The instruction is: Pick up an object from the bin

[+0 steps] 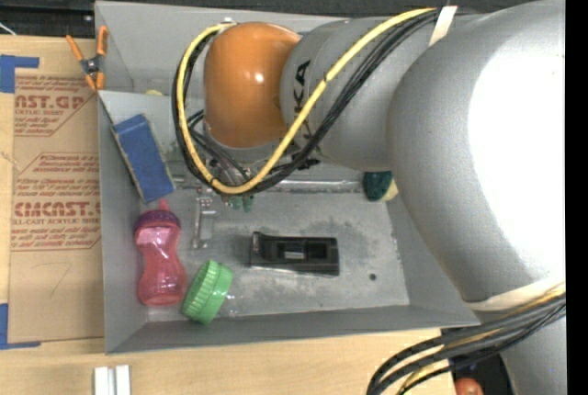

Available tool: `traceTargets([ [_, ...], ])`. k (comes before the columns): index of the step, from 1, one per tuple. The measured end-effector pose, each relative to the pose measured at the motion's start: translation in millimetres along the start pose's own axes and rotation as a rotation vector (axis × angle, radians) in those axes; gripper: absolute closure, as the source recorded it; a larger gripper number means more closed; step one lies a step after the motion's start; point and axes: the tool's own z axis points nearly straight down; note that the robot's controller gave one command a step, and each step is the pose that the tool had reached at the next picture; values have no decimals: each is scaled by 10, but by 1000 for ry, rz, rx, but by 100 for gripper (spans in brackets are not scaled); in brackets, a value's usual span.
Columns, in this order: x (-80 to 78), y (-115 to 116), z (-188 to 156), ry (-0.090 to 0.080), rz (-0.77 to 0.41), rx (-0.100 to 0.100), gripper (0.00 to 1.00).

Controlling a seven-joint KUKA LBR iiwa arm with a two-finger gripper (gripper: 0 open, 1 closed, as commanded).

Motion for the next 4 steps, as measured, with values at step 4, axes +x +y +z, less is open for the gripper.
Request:
traceTargets([
  [4,707,-364,555,-11,-36,-3,0],
])
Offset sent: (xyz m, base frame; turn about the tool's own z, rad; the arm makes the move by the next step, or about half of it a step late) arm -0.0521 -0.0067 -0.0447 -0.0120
